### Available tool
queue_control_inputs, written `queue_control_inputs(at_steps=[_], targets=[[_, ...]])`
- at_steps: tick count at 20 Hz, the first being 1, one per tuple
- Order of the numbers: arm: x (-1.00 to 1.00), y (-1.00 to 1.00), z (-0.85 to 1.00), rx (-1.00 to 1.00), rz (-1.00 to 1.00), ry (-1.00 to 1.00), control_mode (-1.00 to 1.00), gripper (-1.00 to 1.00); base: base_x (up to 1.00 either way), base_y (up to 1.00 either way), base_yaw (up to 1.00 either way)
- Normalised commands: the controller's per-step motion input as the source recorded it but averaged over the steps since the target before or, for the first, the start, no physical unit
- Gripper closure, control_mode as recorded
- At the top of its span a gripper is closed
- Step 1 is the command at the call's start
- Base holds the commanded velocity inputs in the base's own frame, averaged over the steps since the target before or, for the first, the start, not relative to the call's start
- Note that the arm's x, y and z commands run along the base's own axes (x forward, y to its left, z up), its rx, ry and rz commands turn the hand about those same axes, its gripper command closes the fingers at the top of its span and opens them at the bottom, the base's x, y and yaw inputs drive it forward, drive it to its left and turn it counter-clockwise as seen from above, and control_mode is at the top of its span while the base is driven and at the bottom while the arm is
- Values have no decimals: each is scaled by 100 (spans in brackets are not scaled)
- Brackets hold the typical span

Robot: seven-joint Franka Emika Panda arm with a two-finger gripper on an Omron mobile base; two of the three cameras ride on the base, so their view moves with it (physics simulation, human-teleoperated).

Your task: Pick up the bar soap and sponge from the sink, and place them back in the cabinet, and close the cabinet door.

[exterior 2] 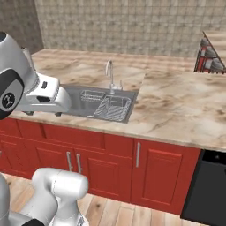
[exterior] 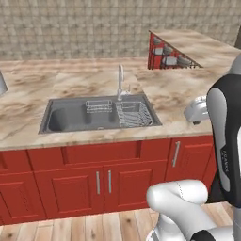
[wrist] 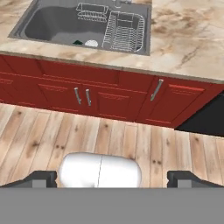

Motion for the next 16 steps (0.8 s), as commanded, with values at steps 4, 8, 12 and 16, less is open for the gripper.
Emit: queue_control_inputs(at_steps=[4,8,12,16], targets=[[0,0,0,0,0,0,100,-100,24,58,-27],[0,0,0,0,0,0,100,-100,29,76,-13],[0,0,0,0,0,0,100,-100,36,75,-12],[0,0,0,0,0,0,100,-100,51,52,-10]])
